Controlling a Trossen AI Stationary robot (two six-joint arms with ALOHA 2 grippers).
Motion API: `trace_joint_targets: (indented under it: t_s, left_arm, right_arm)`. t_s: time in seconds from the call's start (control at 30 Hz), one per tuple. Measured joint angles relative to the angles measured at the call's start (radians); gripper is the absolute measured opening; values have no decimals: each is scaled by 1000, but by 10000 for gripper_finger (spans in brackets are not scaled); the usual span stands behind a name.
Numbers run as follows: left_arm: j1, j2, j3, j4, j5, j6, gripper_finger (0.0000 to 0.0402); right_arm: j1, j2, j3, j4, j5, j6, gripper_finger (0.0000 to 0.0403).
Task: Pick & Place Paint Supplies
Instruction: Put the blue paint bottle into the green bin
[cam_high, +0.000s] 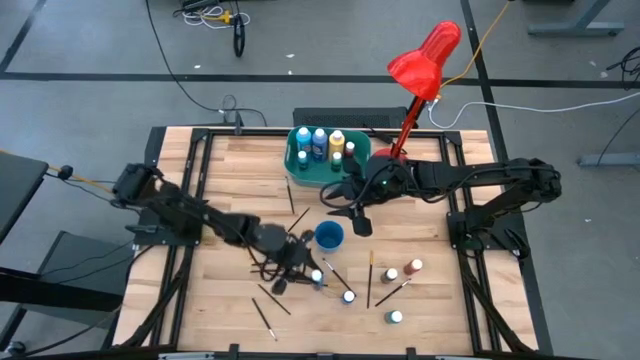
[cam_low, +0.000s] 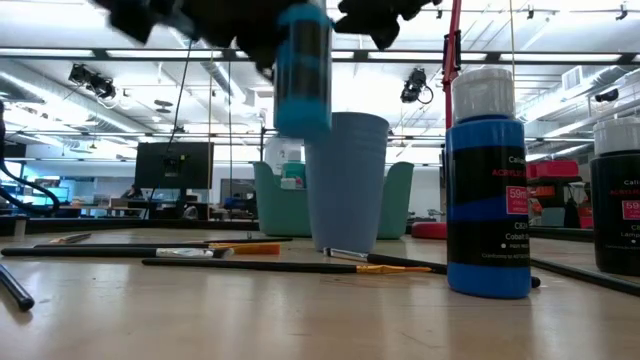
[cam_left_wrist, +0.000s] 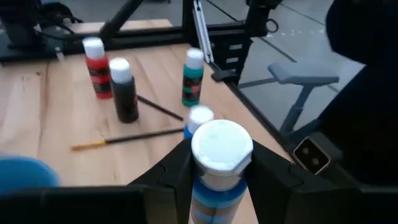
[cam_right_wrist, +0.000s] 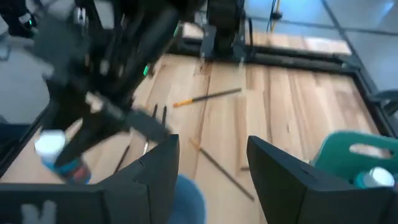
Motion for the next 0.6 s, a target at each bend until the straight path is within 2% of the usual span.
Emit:
trace_joint_targets:
  t_s: [0.13, 0.27, 0.47, 0.6]
  left_arm:
    - [68, -97, 35, -141, 9, 70, 125]
    - [129, -199, 39, -240, -103, 155, 127]
    - [217, -282, 39, -293, -301, 278, 130]
    - [298, -274, 38, -280, -402, 342, 127]
  right_arm:
    - [0, 0, 0, -28, 0, 37, 191]
    - [14, -8, 0, -81, 6, 75, 191]
    - [60, -31, 1, -165, 187, 78, 191]
    - [90, -31, 1, -165, 236, 82, 191]
